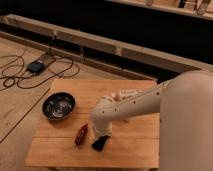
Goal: Place the eraser on the white sponge
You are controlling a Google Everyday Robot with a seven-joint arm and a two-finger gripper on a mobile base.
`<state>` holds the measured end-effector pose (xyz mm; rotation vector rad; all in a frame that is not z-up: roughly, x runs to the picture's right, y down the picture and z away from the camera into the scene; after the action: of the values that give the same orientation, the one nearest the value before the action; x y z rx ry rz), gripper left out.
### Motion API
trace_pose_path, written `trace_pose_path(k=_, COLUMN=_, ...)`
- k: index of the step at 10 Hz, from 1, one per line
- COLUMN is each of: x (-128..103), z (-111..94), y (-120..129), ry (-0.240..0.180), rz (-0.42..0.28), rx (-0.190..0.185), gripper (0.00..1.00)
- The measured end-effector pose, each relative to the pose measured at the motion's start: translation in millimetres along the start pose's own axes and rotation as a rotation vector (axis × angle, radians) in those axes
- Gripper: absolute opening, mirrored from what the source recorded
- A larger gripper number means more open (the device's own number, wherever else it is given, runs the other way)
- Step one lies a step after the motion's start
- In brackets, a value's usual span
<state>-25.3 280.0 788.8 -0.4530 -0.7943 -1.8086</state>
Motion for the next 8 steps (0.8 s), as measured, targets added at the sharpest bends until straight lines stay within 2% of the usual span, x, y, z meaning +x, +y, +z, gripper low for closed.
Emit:
trace_pose_path(k=1, x=1.6, z=0.6, y=-2.3, ry=-0.001, rz=-0.005, rx=0.001, gripper=0.46)
trace_pose_path(k=5, x=7.2, z=-11.2, y=-10.2, ry=0.007, rz=-0.036, rx=0.003, gripper=0.07)
trace_pose_path(k=6, x=7.9, z=-14.5, y=-10.9, ry=0.009, rz=-0.042, rx=0.001, gripper=0.01)
trace_pose_path(k=8, x=7.5, z=-17.5, y=-11.4, ry=0.007, rz=-0.049, rx=0.002, gripper=0.0)
